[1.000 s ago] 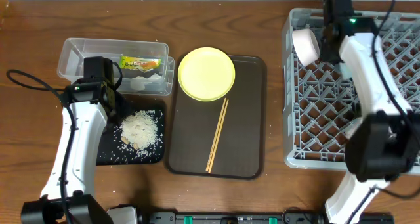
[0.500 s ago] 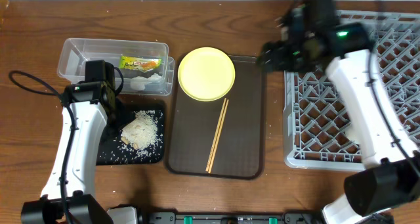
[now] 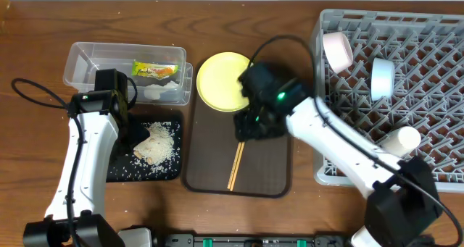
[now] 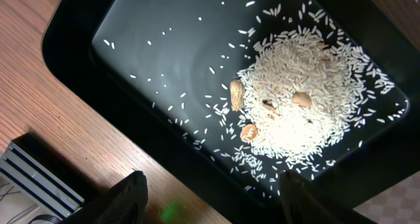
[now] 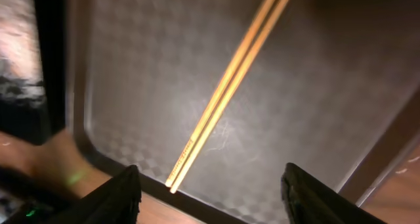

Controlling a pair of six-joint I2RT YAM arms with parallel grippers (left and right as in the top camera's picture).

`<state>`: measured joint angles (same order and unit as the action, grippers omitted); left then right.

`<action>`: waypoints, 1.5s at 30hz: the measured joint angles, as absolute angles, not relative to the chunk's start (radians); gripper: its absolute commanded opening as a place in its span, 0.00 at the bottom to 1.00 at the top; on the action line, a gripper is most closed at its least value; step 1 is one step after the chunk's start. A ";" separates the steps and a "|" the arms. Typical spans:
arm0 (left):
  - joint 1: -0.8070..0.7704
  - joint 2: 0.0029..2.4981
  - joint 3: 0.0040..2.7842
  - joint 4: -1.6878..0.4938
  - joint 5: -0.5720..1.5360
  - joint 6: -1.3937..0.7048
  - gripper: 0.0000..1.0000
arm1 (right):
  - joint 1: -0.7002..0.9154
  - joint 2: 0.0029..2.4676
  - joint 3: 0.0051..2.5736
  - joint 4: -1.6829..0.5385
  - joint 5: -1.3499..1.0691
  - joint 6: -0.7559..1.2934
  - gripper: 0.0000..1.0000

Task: Sort waste into correct bins and load items into the dishwasher rack
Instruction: 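Move the right gripper to the chopsticks and grasp one chopstick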

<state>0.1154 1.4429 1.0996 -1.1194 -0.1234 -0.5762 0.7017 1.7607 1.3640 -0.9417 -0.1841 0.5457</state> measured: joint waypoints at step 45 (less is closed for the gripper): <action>0.115 1.443 1.100 -1.119 -0.104 -0.576 0.67 | 0.854 1.835 1.066 -0.601 0.060 0.758 0.42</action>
<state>0.1154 1.4429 1.0996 -1.1187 -0.1036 -0.5762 0.8536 1.8355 1.0664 -0.6010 0.0597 0.7582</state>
